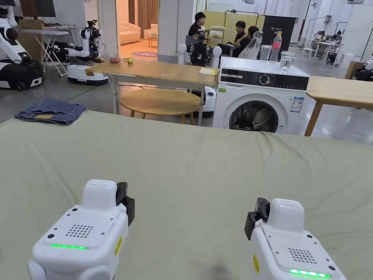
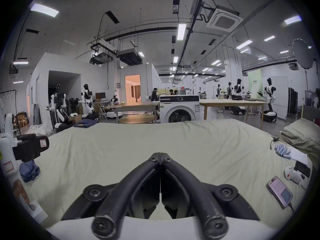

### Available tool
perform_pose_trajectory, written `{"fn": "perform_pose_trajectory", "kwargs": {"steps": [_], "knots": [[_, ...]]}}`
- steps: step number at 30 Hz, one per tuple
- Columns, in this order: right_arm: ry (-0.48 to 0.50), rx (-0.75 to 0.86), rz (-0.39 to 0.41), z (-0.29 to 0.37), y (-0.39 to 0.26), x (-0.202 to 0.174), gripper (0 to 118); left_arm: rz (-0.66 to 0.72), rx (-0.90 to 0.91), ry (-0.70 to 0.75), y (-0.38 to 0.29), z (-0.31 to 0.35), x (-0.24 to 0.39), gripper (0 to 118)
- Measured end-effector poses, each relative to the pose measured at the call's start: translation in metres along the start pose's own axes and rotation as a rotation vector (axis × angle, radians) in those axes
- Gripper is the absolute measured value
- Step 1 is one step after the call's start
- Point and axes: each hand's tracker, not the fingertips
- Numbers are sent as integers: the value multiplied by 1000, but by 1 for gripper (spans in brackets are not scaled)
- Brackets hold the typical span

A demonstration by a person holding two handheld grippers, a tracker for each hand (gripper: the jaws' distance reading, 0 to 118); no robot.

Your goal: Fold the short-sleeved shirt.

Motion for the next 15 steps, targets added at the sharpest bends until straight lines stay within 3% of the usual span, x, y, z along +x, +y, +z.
{"fn": "perform_pose_trajectory", "kwargs": {"steps": [10, 11, 13, 15], "knots": [[-10, -19, 2, -2, -3, 4, 0, 10, -15, 7, 0, -4, 5, 0], [-11, -20, 3, -3, -3, 3, 0, 7, -17, 13, 0, -4, 4, 4], [-12, -21, 10, -4, -3, 2, 3, 13, -22, 13, 0, -5, 3, 24], [-18, -20, 20, -4, -2, 2, 15, 26, -29, 4, 1, -6, 0, 42]]}}
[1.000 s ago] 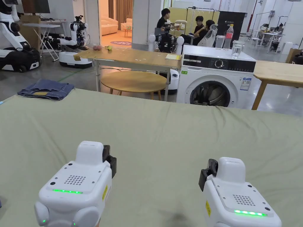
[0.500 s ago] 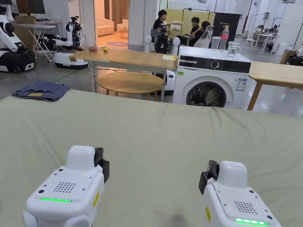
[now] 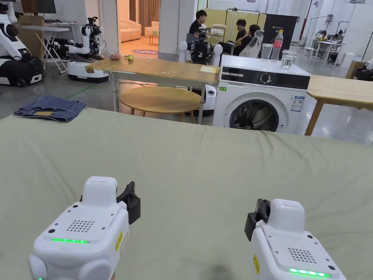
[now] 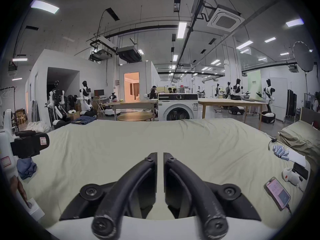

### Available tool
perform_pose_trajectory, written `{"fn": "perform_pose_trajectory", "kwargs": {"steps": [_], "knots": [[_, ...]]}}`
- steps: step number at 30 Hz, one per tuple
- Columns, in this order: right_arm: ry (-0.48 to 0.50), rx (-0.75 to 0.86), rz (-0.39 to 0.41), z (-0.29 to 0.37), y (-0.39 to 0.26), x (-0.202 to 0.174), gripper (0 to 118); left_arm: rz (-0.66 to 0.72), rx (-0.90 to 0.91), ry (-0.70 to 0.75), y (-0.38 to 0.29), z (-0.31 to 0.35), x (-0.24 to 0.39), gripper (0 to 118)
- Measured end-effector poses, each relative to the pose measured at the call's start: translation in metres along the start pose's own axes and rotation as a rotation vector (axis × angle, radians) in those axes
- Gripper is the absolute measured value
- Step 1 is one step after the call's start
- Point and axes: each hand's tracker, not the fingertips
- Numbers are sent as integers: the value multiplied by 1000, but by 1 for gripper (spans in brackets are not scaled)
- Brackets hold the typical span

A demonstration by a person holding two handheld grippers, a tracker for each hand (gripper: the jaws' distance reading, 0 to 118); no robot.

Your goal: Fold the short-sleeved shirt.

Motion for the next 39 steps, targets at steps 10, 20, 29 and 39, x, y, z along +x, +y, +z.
{"fn": "perform_pose_trajectory", "kwargs": {"steps": [10, 20, 29, 39], "knots": [[-8, -26, 6, -9, 5, 0, 75, -5, 28, 13, 6, 3, -3, 82], [0, 17, 13, -6, 7, 1, 77, -65, 78, 98, 5, 3, 2, 83], [34, 12, 36, -9, 7, -5, 77, -8, 86, 35, 7, 1, -7, 83], [57, 18, -5, -10, 13, -11, 85, -65, 71, 62, 8, 2, -9, 83]]}}
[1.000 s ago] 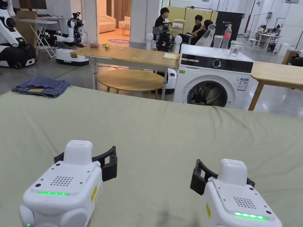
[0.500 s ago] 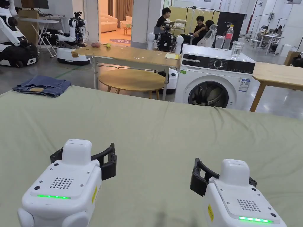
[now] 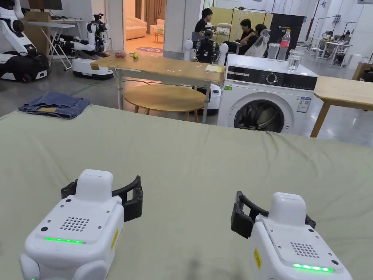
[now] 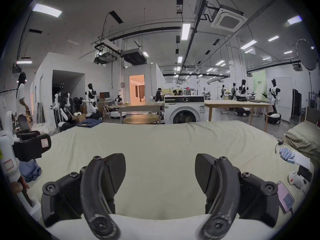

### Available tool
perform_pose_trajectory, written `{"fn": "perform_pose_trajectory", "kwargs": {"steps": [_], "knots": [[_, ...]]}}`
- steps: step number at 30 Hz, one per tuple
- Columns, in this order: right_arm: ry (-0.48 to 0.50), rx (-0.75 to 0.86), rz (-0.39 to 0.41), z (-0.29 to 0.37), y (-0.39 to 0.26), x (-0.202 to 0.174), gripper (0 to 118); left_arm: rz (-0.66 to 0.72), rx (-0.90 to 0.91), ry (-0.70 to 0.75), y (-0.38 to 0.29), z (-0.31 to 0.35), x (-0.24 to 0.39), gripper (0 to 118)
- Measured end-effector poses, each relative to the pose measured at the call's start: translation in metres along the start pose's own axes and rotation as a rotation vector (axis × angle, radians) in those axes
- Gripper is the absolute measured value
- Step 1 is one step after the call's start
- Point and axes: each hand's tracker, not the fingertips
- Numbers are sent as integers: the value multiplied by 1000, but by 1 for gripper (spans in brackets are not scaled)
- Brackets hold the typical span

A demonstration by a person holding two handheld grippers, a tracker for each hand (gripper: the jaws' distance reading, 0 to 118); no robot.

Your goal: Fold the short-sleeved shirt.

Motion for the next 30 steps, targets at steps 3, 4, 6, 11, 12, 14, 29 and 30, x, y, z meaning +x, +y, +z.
{"fn": "perform_pose_trajectory", "kwargs": {"steps": [3, 4, 6, 11, 12, 14, 29, 30], "knots": [[-44, 5, 13, 0, 3, -6, 85, 19, -1, 10, -2, 1, -1, 83], [-63, 5, 25, 0, 3, -8, 85, 28, -3, 9, -3, 1, -2, 83], [-102, 0, 37, -2, 4, -11, 85, 44, -8, -4, -5, 2, -5, 83], [-63, -11, -27, -1, 5, -5, 85, 62, -10, -19, -6, 2, -9, 83], [-53, -18, -42, -1, 5, -4, 85, 63, -12, -22, -6, 2, -10, 83], [-66, -33, -65, -3, 7, -3, 85, 65, -16, -25, -5, 2, -10, 83], [-70, -102, -126, -14, 1, 6, 85, 61, -16, -43, -6, 0, -8, 83], [-78, -101, -121, -15, 1, 6, 85, 58, -19, -43, -6, 0, -8, 83]]}}
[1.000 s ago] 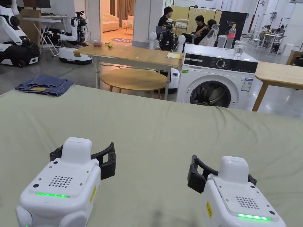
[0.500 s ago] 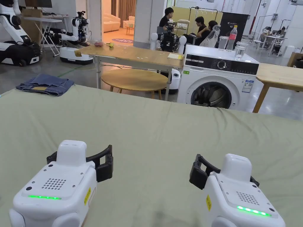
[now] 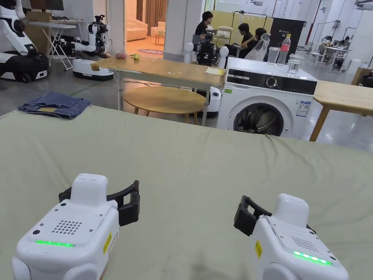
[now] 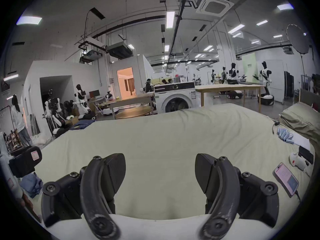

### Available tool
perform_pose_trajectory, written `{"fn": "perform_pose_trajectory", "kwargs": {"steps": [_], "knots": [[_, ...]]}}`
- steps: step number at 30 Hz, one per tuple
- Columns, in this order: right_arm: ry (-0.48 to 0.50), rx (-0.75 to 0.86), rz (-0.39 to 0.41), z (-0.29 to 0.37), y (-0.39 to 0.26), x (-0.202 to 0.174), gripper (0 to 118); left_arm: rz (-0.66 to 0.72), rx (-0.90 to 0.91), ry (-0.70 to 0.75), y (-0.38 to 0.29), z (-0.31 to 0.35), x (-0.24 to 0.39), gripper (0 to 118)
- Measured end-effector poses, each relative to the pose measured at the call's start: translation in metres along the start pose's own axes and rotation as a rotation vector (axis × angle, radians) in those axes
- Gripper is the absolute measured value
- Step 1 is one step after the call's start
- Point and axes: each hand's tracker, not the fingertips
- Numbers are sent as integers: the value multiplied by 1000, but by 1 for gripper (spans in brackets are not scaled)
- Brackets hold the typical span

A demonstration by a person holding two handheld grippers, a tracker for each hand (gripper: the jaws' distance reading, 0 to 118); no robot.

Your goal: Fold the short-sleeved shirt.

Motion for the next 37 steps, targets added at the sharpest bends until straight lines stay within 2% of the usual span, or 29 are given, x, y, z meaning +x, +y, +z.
{"fn": "perform_pose_trajectory", "kwargs": {"steps": [6, 15, 30, 35, 37], "knots": [[-55, 11, 27, -2, -2, -2, 85, -8, -1, -2, 0, -1, 0, 83], [-24, -1, -1, -3, 0, 1, 85, -3, -15, 0, 1, -2, -5, 83], [-97, 16, 127, -8, -4, -4, 85, -20, -37, 6, -2, -7, -5, 83], [-109, 22, 133, -5, -3, 0, 85, -21, -48, -2, -5, -7, -4, 83], [-76, -8, 106, -6, 0, 4, 85, -25, -54, -3, -6, -7, -4, 83]]}}
